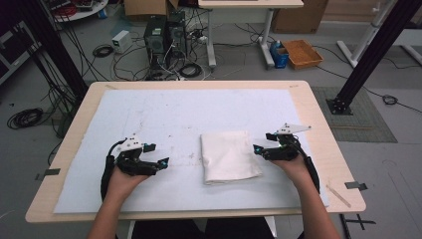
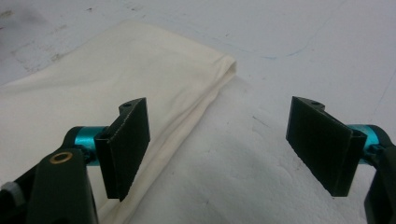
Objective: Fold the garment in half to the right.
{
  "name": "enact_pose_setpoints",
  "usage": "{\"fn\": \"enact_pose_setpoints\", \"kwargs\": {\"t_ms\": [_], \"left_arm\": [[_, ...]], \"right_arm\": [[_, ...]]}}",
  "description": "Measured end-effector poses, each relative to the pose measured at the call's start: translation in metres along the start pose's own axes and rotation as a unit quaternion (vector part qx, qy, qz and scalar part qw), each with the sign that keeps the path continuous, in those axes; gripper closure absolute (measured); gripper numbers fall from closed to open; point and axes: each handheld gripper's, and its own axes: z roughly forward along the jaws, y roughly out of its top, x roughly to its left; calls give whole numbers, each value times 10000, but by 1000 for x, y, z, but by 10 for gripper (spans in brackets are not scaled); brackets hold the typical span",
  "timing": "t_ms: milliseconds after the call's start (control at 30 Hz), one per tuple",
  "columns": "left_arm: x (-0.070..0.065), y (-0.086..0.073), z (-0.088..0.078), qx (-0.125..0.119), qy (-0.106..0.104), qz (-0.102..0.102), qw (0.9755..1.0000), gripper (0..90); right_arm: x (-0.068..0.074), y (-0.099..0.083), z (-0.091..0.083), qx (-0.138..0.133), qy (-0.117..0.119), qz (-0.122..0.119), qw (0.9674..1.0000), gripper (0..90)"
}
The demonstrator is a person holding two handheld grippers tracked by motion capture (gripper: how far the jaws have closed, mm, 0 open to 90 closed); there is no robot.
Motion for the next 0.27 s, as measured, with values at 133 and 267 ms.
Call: {"fn": "enact_pose_setpoints", "kwargs": {"t_ms": [133, 267], "left_arm": [[0, 0, 0, 18, 0, -7, 10000, 202], [0, 0, 1, 23, 0, -4, 10000, 202]], "right_arm": [[0, 0, 0, 6, -3, -6, 10000, 219], [0, 0, 0, 3, 1, -16, 10000, 219]]}}
